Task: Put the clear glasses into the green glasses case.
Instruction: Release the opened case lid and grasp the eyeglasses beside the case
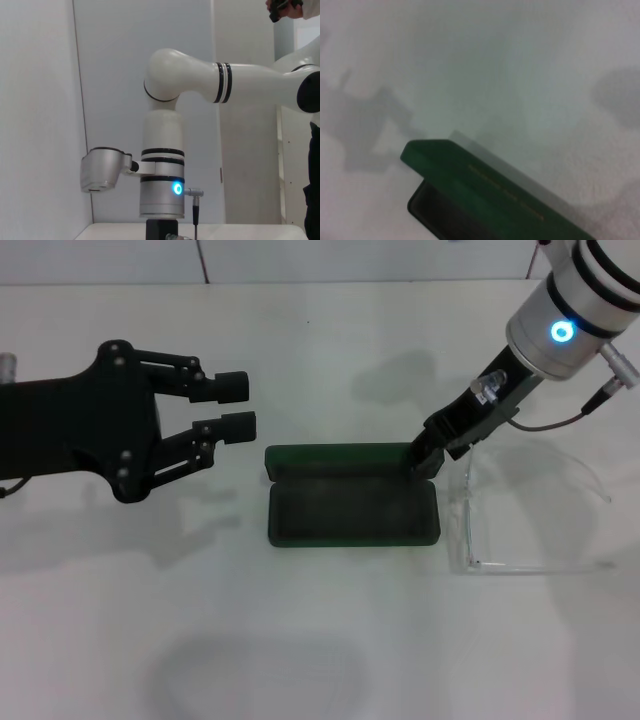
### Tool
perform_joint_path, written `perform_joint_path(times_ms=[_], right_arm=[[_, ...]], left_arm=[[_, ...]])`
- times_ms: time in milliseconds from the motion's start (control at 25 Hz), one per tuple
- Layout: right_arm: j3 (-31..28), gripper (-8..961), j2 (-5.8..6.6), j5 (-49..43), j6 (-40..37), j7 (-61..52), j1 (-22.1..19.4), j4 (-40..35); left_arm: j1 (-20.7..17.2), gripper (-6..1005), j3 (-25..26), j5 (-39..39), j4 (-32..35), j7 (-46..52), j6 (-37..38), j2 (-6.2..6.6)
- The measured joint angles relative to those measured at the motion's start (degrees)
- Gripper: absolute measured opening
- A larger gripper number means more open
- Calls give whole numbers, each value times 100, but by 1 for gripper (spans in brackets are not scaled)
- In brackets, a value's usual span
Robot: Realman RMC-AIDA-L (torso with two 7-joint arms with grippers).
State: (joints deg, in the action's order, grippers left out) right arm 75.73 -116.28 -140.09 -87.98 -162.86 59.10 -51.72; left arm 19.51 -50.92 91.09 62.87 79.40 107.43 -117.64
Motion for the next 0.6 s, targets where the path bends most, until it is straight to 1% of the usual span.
perform_joint_path(times_ms=[160,280,400,480,600], right_arm=[[5,757,-2,36,-99,0,-46,-42],[36,756,-1,81,-191,6,-162,-211],[300,756,39,63,-282,135,-340,-622],[409,755,77,15,-447,466,-490,-1019],[113,754,83,73,-957,1395,-703,-1635]], left_arm=[[28,283,30,-13,-2,20,33,2],[67,283,29,1,-3,-3,33,-28],[75,283,31,-3,-25,-13,31,-45],[78,283,33,-30,-81,-3,28,-45],[80,283,38,-151,-170,87,25,-49]])
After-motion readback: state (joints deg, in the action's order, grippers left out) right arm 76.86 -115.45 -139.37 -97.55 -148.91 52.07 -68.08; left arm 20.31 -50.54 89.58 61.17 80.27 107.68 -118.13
